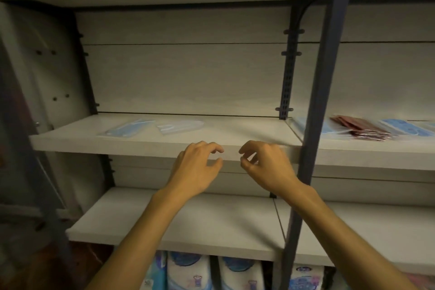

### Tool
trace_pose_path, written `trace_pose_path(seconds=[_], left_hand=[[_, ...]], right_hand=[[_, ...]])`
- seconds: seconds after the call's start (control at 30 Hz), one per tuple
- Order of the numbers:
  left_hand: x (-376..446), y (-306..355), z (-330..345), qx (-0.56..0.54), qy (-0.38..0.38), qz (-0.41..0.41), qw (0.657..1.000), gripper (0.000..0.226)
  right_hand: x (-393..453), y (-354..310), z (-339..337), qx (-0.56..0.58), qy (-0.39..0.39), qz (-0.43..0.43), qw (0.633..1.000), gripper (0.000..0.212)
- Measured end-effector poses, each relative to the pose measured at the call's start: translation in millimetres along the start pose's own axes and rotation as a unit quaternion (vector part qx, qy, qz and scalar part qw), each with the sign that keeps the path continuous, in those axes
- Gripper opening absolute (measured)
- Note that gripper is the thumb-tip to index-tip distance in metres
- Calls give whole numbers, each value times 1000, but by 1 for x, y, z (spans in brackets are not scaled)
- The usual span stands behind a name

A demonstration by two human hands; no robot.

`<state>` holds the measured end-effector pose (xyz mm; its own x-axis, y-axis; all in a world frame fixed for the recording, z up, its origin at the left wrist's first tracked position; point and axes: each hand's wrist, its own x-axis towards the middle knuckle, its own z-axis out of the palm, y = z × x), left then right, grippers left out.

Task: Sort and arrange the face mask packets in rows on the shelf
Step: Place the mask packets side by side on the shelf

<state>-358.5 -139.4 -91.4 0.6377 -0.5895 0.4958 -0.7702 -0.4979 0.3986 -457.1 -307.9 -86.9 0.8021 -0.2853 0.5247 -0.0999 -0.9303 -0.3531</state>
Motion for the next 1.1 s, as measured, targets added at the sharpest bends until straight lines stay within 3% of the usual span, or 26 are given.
trace_pose_path(seconds=[0.33,0.63,0.77,0.87,1.1], left_hand=[[47,-130,-42,58,23,-47,997,24],[109,-263,-93,156,49,-166,972,27],[129,-314,-112,162,-31,-262,951,45],[139,-339,-114,150,-89,-280,944,67],[157,-371,-115,141,-129,-303,934,119]], right_hand=[[84,-64,74,-14,-15,6,1000,23],[178,-98,135,-11,-24,50,998,22],[208,-108,160,-15,-35,89,995,16],[222,-117,176,-33,-72,125,989,18],[239,-136,195,-154,-107,199,962,52]])
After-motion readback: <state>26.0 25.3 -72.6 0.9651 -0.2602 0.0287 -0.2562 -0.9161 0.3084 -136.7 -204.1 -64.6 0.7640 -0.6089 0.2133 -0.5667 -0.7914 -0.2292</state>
